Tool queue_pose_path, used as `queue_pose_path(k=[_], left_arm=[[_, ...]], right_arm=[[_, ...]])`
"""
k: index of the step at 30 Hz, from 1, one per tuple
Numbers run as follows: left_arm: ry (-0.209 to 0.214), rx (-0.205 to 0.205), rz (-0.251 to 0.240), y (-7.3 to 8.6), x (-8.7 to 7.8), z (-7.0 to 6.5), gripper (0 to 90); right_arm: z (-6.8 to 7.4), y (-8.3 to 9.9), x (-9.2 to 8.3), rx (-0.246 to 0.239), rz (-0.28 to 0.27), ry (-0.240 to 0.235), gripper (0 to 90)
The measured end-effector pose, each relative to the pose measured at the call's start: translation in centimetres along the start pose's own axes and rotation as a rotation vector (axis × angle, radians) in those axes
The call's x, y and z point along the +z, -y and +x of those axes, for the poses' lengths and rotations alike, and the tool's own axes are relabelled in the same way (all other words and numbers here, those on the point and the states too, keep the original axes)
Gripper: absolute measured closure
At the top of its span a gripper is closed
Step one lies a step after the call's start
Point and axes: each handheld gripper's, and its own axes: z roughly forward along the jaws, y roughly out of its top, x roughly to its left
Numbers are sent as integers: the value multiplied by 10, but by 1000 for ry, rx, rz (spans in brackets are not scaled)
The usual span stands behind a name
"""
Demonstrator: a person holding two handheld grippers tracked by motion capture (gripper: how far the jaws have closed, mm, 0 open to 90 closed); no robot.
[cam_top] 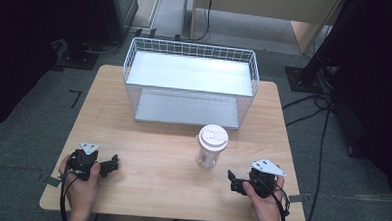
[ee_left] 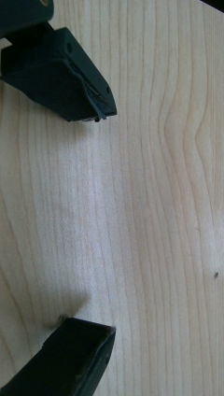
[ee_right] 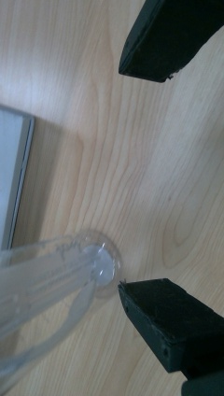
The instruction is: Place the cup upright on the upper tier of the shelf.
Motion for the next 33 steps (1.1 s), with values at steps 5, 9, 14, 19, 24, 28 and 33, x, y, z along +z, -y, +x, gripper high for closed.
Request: queue_pose_path(k=[5,9,14,19,24,28,33], left_arm=[[0,-1,-1,0,0,0,0],[0,-1,-1,0,0,0,0],[0,0,0,0,0,0,0],[0,0,0,0,0,0,0],[-1,-2,0,0,0,0,0],[-1,-2,0,0,0,0,0],[-1,-3,0,-1,1,0,0]], right_arm=[[14,-7,4,-26,-12,-35,0],[25,-11,9,-38,-14,-57,0],[34,-14,15,-43,-18,-81,0],[44,-19,24,-46,-18,-100,0],[52,-24,31,-53,-18,-115,0],[59,-33,36,-49,-34,-112,0],[67,-38,40,-46,-56,-92,39]])
